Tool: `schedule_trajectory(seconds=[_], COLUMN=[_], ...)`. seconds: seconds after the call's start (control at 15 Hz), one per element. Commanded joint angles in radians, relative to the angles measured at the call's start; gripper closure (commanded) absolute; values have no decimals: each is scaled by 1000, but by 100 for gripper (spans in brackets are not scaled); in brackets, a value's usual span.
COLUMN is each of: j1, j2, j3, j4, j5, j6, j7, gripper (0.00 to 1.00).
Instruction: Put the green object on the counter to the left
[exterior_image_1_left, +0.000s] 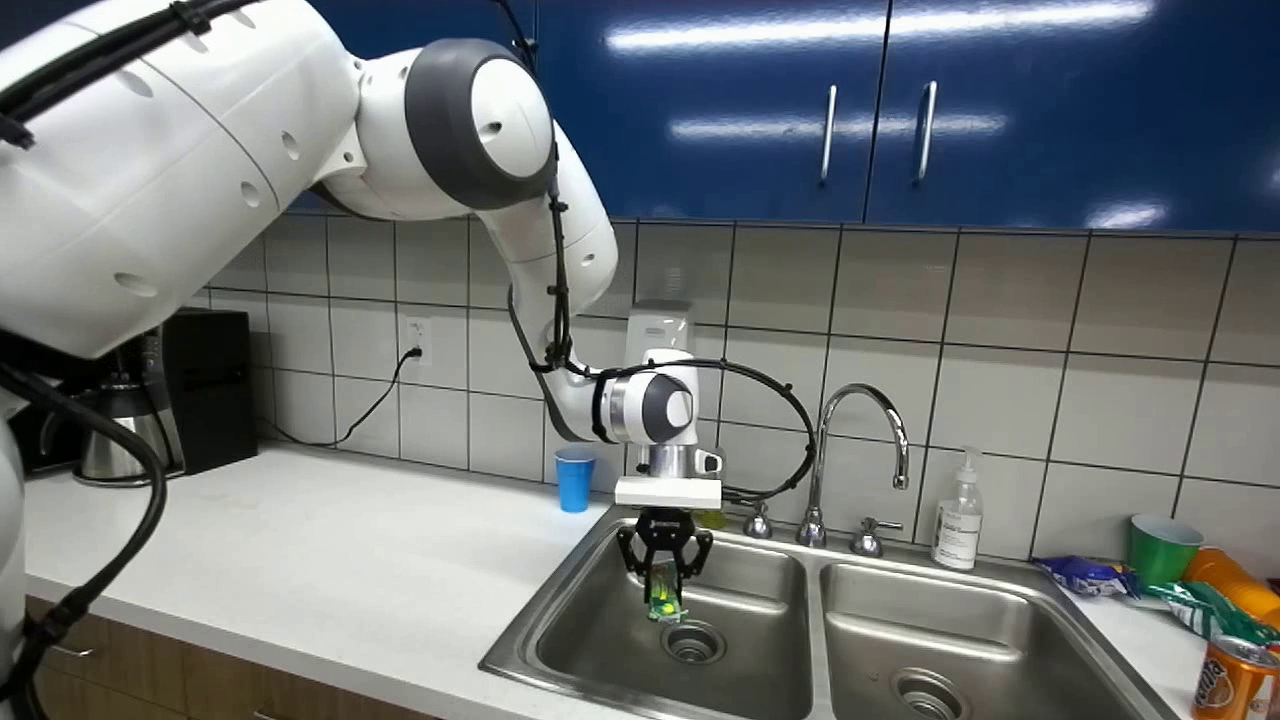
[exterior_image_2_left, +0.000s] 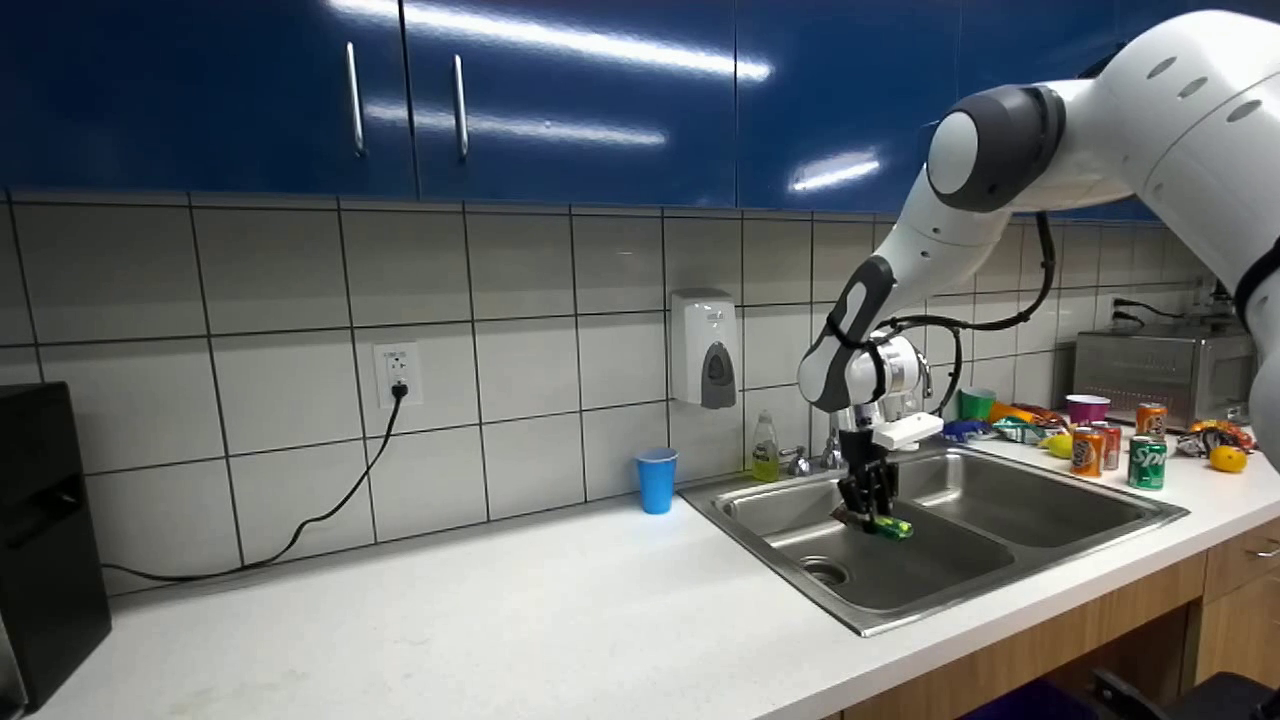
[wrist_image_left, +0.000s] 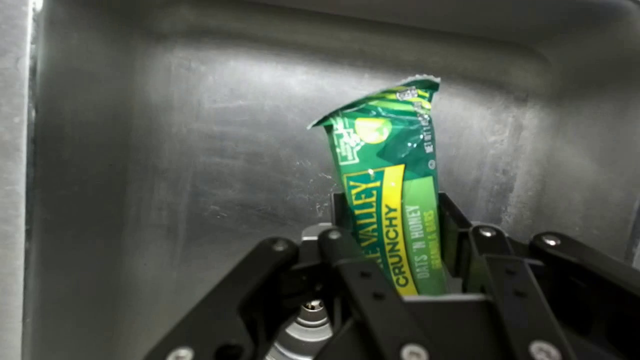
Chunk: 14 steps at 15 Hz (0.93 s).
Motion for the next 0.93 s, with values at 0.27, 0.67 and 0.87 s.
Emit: schedule_trajectory(seconds=[0.27, 0.67, 0.87], j1=[46, 61, 73], j2=[-214, -303, -340], j3=[-13, -7, 4], j4=[-249, -357, -407], j5=[-41, -60, -76], j6=[53, 88, 117], j7=[42, 23, -1], gripper=[82, 82, 82])
